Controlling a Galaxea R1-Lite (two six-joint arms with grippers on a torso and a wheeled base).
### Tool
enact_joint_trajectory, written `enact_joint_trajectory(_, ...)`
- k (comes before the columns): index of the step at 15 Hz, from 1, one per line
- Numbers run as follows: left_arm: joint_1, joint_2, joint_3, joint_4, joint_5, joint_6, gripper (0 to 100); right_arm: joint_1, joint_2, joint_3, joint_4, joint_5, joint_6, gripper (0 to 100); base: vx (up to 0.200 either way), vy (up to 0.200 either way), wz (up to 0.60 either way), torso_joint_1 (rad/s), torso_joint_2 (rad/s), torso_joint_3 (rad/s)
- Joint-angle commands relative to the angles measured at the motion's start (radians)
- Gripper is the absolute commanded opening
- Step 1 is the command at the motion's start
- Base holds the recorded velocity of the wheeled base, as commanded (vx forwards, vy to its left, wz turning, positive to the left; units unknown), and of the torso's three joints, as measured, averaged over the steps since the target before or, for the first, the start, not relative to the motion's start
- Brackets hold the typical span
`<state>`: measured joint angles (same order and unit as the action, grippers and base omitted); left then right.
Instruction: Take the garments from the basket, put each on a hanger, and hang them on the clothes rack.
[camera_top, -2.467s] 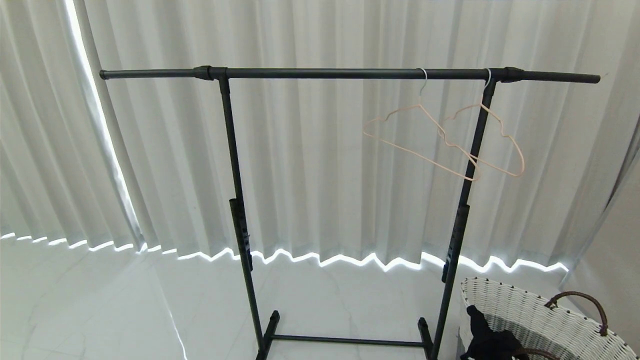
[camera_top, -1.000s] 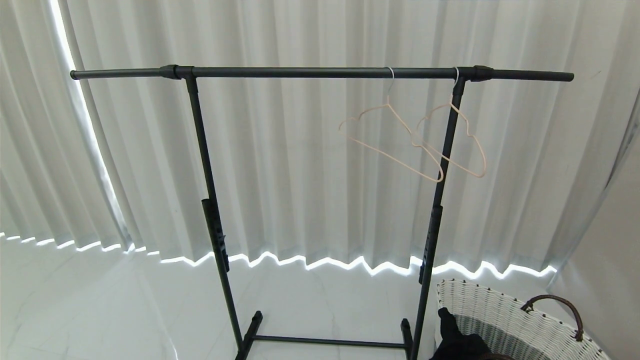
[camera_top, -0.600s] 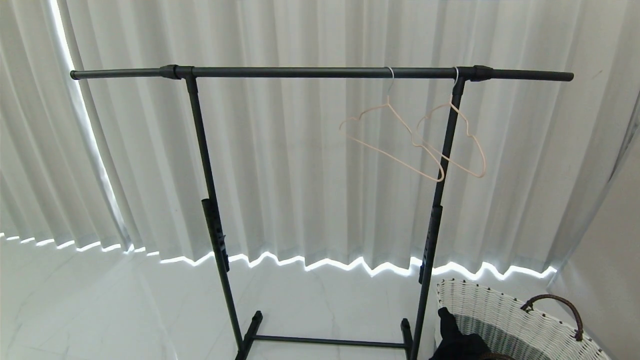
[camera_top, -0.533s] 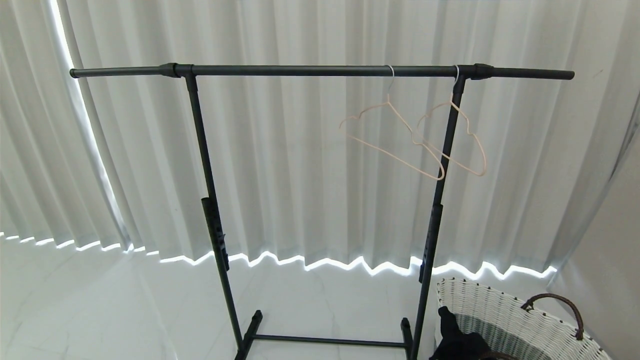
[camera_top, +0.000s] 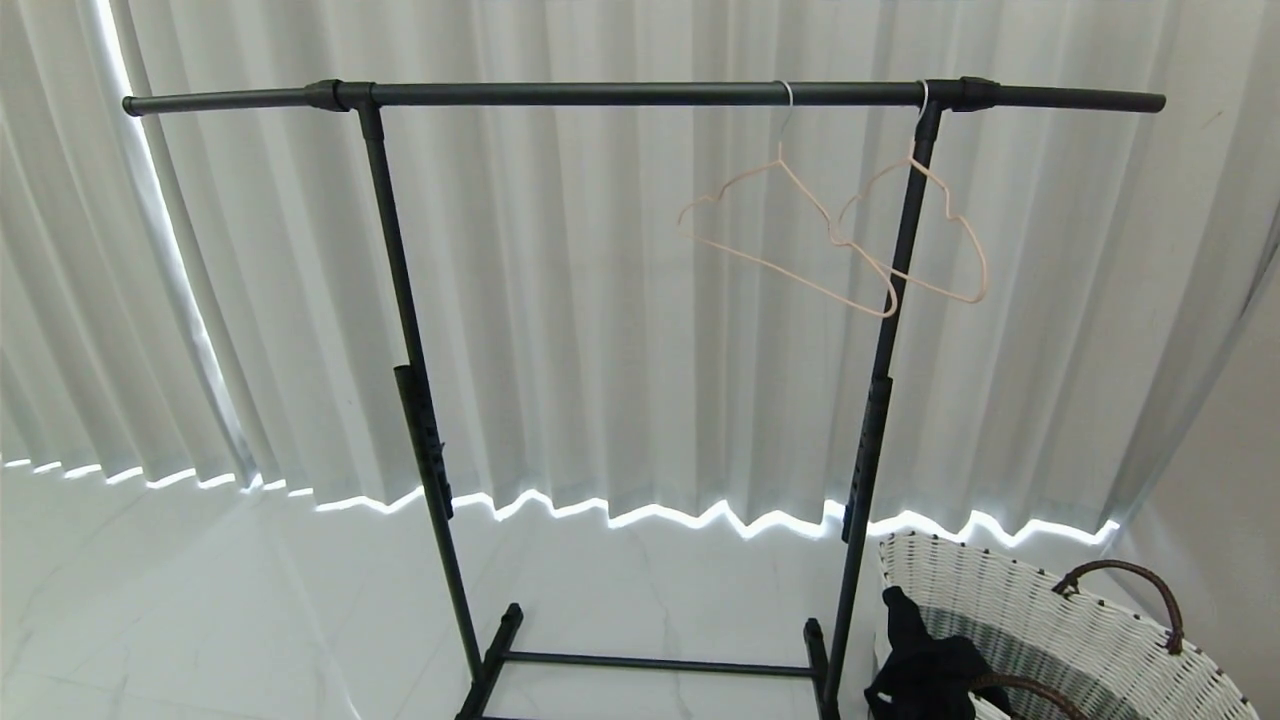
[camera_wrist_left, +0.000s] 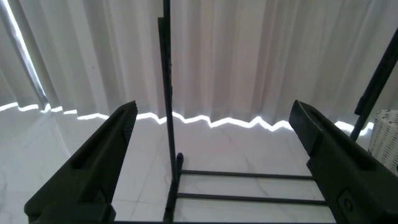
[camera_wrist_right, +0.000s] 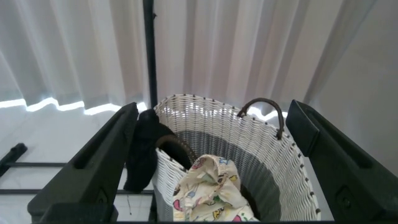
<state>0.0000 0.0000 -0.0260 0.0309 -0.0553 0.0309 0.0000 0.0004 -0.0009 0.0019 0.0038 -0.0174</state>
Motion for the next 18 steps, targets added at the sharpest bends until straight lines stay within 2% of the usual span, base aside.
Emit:
enact_joint_trajectory(1, 0.0, 0.002, 0.0, 0.001, 0.0, 0.0, 100, 0.0, 0.0, -0.001, 0.001, 0.001, 0.001, 100, 0.0, 0.0, 0.0, -0.066, 0.17, 0.154)
enact_joint_trajectory(4, 0.0, 0.002, 0.0, 0.001, 0.006, -0.009, 100, 0.0, 0.0, -0.001, 0.001, 0.001, -0.001, 100, 0.0, 0.0, 0.0, -0.026, 0.07, 0.057)
enact_joint_trajectory(10, 0.0, 0.002, 0.0, 0.001, 0.006, -0.017, 100, 0.005, 0.02, -0.001, 0.0, 0.015, -0.09, 100, 0.0, 0.0, 0.0, 0.0, 0.0, 0.0)
enact_joint_trajectory(16, 0.0, 0.0, 0.0, 0.0, 0.006, -0.017, 100, 0.002, 0.003, -0.001, -0.002, 0.015, -0.091, 100, 0.0, 0.0, 0.0, 0.0, 0.0, 0.0)
enact_joint_trajectory(18, 0.0, 0.0, 0.0, 0.0, 0.006, -0.017, 100, 0.002, 0.0, -0.016, -0.034, 0.054, -0.099, 100, 0.0, 0.0, 0.0, 0.0, 0.0, 0.0)
